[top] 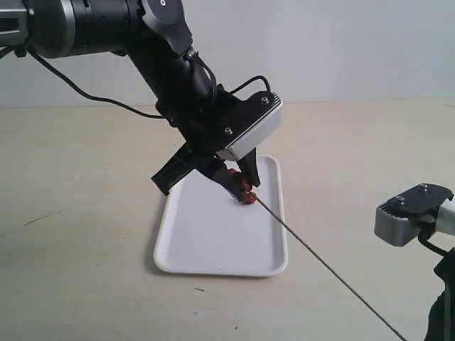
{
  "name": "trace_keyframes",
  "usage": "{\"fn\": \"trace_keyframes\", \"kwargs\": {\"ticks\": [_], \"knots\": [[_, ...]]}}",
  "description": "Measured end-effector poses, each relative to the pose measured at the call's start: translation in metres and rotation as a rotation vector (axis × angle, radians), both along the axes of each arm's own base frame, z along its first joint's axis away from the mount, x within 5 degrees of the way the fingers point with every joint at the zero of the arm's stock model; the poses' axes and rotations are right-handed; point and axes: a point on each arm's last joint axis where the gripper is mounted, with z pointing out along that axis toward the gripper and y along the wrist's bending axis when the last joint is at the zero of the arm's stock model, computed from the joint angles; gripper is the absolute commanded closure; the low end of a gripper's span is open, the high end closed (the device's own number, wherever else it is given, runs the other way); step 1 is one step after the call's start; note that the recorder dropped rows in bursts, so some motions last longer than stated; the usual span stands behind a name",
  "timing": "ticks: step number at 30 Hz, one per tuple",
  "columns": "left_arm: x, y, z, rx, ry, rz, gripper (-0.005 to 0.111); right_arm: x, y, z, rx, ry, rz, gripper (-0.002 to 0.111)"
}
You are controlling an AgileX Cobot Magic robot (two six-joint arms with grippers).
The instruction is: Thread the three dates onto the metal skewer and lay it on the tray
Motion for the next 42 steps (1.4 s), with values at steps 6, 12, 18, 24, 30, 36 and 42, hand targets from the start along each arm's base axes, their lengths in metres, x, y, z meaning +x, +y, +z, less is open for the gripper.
{"fn": "trace_keyframes", "kwargs": {"ticks": [6,12,18,24,30,36,42], "knots": [[0.0,0.0,0.0,0.0,0.0,0.0,0.077,0.0,-0.0002,-0.0001,-0.002,0.0,-0.001,0.108],[-0.0001,-0.0002,0.0001,-0.002,0.002,0.001,0.077,0.0,-0.0002,-0.0001,-0.003,0.003,-0.011,0.108],[-0.0003,-0.0005,0.0003,-0.006,0.004,0.002,0.077,0.0031,0.0003,-0.005,-0.016,0.036,-0.014,0.108],[-0.0003,-0.0005,0.0003,-0.006,0.004,0.002,0.077,0.0051,0.0007,-0.0072,-0.021,0.05,-0.015,0.108],[-0.0003,-0.0005,0.0003,-0.006,0.004,0.002,0.077,0.0041,0.0004,-0.0056,-0.018,0.041,-0.015,0.108],[-0.0003,-0.0005,0.0003,-0.006,0.004,0.002,0.077,-0.0009,-0.0009,0.0019,-0.006,-0.005,-0.015,0.108],[-0.0002,-0.0005,0.0003,-0.006,0.004,0.002,0.077,-0.0007,-0.0008,0.0016,-0.007,-0.003,-0.017,0.108]]}}
